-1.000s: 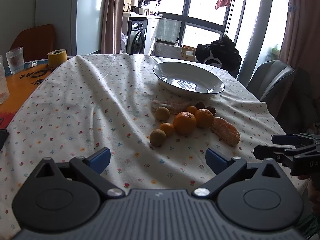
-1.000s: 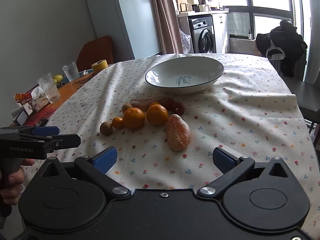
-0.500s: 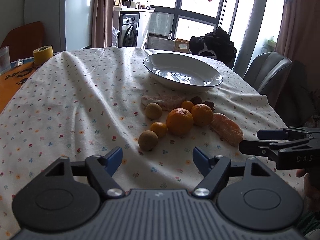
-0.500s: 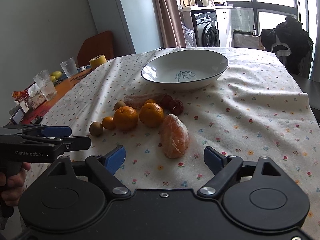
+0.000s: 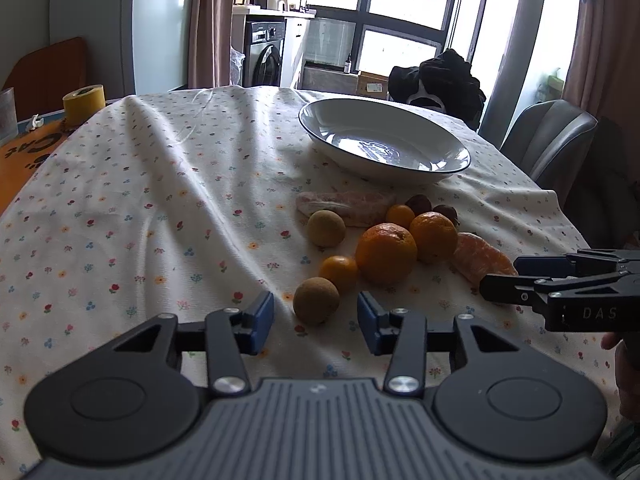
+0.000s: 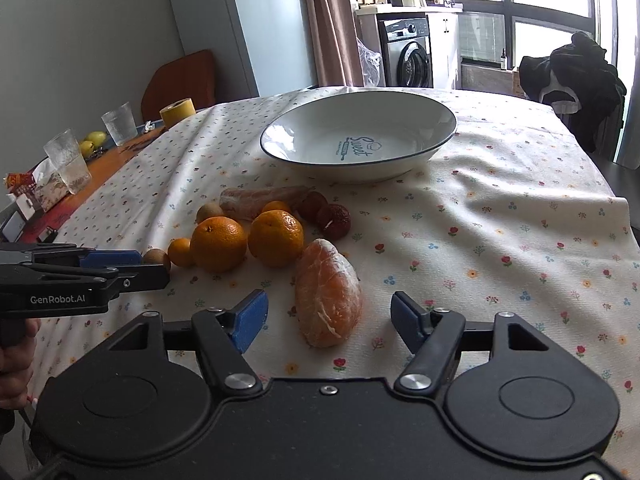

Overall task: Organize fruits
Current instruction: 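Reach the right gripper to the peeled orange fruit and grasp it, then carry peeled fruit into bowl with right gripper while left grasps small round fruit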

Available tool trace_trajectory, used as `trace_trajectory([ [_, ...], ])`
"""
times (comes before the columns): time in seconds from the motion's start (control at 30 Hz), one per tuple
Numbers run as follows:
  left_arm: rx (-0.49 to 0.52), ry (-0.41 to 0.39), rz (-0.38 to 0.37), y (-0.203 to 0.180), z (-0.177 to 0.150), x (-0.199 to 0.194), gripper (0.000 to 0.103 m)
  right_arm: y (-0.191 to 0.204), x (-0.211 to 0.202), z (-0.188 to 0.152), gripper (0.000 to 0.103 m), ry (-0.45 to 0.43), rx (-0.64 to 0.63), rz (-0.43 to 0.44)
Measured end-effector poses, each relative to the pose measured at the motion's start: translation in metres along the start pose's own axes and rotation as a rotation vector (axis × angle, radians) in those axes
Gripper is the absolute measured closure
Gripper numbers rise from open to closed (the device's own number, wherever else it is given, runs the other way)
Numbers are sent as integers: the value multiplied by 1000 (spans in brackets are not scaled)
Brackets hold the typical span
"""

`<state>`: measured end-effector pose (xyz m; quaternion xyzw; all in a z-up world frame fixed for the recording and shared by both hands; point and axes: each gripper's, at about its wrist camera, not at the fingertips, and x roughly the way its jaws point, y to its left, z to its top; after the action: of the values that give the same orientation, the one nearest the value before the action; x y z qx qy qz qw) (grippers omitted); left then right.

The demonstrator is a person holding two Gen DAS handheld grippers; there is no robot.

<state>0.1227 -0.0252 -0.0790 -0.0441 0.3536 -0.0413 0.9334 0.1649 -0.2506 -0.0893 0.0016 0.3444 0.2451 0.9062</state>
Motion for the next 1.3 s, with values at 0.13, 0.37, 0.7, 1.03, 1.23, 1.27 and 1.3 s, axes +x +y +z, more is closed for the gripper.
trace_trajectory([
  [0.13,-4,1,2,1,1,4,71,-1,6,2,46,-3,-10,-22],
  [0.37,-23,-19,-18,5,1,1,79,1,6,3,71,-5,-28,-7],
  [0.7,-32,-68,-20,4,3,-19,80,-13,-15,0,74,-61,34,-18],
  [1.03,-57,-115,-10,3,23,-29,80,-13,-32,10,75,-109,39,-12],
  [1.23,-52,-133,-12,-1,39,-32,80,-12,-37,19,79,-140,41,-16],
  [1.27,-50,-137,-14,-3,42,-33,80,-11,-37,21,83,-146,39,-19],
  [1.3,-49,-139,-15,-4,44,-33,80,-11,-37,23,83,-149,41,-20],
])
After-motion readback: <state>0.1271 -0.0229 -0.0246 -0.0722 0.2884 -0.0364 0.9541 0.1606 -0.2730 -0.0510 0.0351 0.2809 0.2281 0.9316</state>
